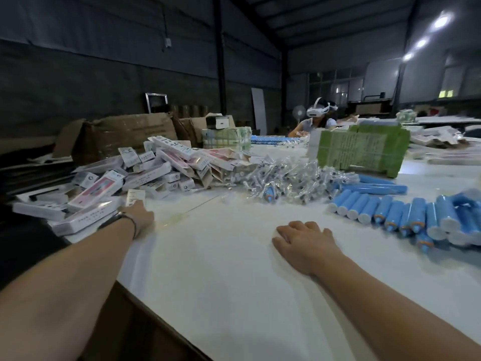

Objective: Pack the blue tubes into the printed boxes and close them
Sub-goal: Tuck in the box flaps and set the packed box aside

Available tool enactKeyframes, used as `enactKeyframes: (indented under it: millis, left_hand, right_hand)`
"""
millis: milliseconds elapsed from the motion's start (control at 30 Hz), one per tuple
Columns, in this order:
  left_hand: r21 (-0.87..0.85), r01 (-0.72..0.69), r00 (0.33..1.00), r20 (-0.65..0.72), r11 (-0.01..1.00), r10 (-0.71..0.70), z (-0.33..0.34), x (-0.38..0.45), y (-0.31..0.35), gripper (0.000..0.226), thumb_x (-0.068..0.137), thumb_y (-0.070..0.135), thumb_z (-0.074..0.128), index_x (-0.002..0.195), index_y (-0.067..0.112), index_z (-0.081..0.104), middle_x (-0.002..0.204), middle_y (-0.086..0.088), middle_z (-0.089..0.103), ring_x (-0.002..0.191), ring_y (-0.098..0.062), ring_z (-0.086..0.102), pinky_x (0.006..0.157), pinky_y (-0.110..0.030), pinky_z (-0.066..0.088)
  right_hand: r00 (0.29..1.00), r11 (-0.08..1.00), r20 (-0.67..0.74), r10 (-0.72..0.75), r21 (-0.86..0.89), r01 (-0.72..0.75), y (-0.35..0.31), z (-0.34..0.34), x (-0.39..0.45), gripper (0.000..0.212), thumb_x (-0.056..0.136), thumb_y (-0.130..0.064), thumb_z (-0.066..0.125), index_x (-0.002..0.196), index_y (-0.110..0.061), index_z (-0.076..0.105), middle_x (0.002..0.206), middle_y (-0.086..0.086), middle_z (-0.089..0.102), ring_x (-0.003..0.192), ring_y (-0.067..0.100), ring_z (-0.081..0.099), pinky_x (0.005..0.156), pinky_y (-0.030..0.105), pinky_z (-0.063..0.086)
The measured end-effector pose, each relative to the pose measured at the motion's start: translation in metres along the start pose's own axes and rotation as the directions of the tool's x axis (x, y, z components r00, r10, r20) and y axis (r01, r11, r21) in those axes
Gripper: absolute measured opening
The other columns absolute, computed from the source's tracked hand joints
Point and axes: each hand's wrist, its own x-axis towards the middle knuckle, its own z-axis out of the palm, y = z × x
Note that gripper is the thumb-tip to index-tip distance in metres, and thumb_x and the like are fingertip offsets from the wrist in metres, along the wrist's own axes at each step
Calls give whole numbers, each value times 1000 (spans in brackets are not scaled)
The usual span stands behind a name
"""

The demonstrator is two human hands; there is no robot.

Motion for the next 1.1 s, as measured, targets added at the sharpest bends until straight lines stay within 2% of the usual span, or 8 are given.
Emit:
enactKeyframes:
  millis: [267, 333, 433, 533, 600, 800, 967, 1100]
  left_hand:
    - [342, -366, 859, -232, 865, 455, 17, -27, 46, 22, 105, 32, 35, 104, 25, 56, 105, 1, 60, 101, -22, 58, 71, -33, 42]
    - [336, -473, 801, -220, 814, 557, 25, -34, 56, 17, 98, 18, 43, 98, 27, 57, 104, 4, 57, 107, -22, 55, 74, -34, 43]
    - [262, -539, 752, -277, 800, 598, 29, -28, 54, 30, 99, 24, 51, 127, 34, 54, 133, 3, 49, 128, -27, 40, 96, -40, 43]
    - [338, -563, 794, -32, 754, 607, 26, -14, 58, 48, 106, 24, 41, 149, 42, 33, 160, 4, 27, 147, -34, 20, 107, -46, 39]
    - [365, -596, 794, 140, 715, 591, 21, -7, 66, 52, 105, 17, 39, 153, 38, 31, 159, -1, 32, 142, -34, 34, 109, -44, 40]
    - [558, -688, 662, 222, 464, 716, -2, -4, 85, 32, 104, 25, 44, 135, 25, 54, 133, -5, 55, 117, -28, 54, 98, -39, 46]
    - [453, -791, 547, 221, 412, 807, -15, -25, 96, 31, 86, 24, 61, 117, 26, 58, 117, 3, 53, 105, -23, 46, 86, -40, 48]
    - [227, -870, 439, -50, 438, 897, -18, -52, 115, 36, 80, 31, 72, 110, 20, 55, 98, 6, 52, 86, -14, 45, 73, -25, 42]
  right_hand:
    - [1000, 1000, 4, 1, 1, -1, 2, -1, 0, 49, 99, -54, 21, 140, -37, 41, 149, -5, 39, 136, 26, 31, 107, 53, 23]
    - [1000, 1000, -4, 6, 7, -5, 3, -2, -1, 49, 99, -53, 22, 140, -36, 42, 149, -5, 39, 136, 26, 31, 107, 53, 23]
    - [1000, 1000, -7, -2, 2, 2, 2, -2, -2, 48, 99, -53, 22, 139, -36, 43, 149, -5, 40, 136, 26, 32, 107, 53, 24]
    - [1000, 1000, -11, 2, 14, -2, 1, -2, -1, 48, 99, -53, 23, 138, -36, 44, 149, -5, 40, 135, 26, 32, 108, 53, 23]
    - [1000, 1000, -10, -3, 11, 3, 2, -1, -1, 47, 99, -52, 23, 137, -36, 44, 148, -5, 41, 135, 26, 33, 108, 53, 24]
    - [1000, 1000, -24, -3, 15, 3, 3, 0, 1, 47, 98, -52, 24, 138, -36, 44, 148, -6, 41, 135, 26, 33, 107, 53, 24]
    - [999, 1000, -34, 11, 16, -11, 1, 0, 0, 46, 99, -51, 26, 138, -36, 45, 148, -6, 42, 135, 26, 33, 107, 52, 25]
    - [999, 1000, -37, 8, 15, -8, 1, -1, 0, 46, 99, -51, 27, 137, -34, 47, 148, -5, 42, 135, 27, 34, 106, 51, 25]
